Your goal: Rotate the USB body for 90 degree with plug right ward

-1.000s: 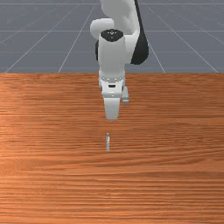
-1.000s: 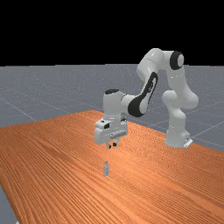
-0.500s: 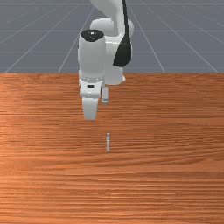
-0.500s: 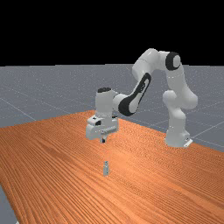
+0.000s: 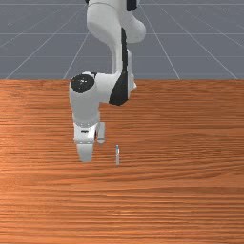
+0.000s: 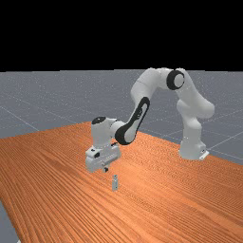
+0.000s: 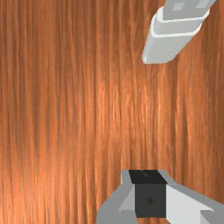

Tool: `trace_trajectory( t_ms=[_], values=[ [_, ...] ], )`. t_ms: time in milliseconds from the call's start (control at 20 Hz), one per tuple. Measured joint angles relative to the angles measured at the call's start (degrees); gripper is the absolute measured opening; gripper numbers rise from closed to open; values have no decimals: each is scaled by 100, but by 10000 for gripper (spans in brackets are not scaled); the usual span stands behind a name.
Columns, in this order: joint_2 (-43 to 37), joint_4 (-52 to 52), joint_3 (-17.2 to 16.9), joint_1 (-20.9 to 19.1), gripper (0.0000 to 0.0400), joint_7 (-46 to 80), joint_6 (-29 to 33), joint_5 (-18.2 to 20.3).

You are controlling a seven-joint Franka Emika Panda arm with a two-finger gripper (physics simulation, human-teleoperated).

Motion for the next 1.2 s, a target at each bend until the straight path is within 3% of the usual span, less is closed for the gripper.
trace_trajectory(
  t_ms=[50,300,800,1200],
  values=[
    [-52,-352,23,-21,0,-22,579,37],
    [81,-465,26,19,0,109,908,82],
    [-18,-645,68,584,0,906,966,120],
    [-95,-746,112,673,0,898,1081,82]
  ],
)
